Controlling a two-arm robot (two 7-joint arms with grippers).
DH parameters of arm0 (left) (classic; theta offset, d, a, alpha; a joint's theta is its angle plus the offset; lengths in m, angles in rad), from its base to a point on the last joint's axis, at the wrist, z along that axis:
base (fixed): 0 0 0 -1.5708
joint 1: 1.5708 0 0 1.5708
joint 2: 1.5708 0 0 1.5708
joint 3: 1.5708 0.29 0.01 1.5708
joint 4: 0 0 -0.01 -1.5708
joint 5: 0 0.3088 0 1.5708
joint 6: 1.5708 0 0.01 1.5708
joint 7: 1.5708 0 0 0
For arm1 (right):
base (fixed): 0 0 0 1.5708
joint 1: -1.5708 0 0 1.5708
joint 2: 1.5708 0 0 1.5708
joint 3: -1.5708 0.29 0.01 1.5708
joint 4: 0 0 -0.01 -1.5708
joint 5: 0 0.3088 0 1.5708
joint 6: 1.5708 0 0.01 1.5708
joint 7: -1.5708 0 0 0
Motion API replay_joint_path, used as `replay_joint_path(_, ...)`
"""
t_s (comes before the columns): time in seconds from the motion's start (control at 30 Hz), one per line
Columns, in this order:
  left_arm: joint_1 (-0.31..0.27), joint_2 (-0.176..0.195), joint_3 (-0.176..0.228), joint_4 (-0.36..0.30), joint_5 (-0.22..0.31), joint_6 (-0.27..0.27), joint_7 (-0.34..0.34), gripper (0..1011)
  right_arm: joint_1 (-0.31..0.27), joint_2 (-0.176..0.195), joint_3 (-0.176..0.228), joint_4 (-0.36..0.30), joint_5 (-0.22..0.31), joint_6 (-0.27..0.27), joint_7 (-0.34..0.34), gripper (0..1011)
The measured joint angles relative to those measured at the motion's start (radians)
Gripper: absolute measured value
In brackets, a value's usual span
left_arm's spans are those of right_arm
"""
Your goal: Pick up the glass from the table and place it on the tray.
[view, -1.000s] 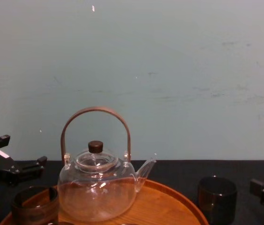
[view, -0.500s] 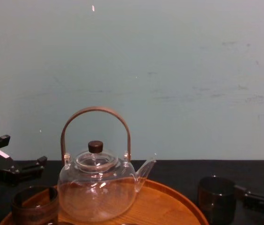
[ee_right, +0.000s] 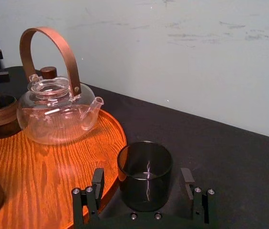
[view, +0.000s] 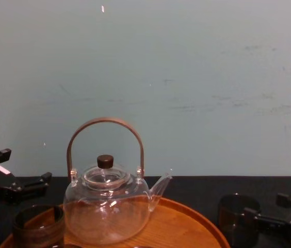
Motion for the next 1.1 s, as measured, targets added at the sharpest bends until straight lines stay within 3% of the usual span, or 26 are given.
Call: replay_joint_path(1.1,0.000,0.000,0.000,0.000,0.000,0.000,0.000,1002,0.151,-0.052,-0.047,0.203,-0.026,-0.048,0.053,1002)
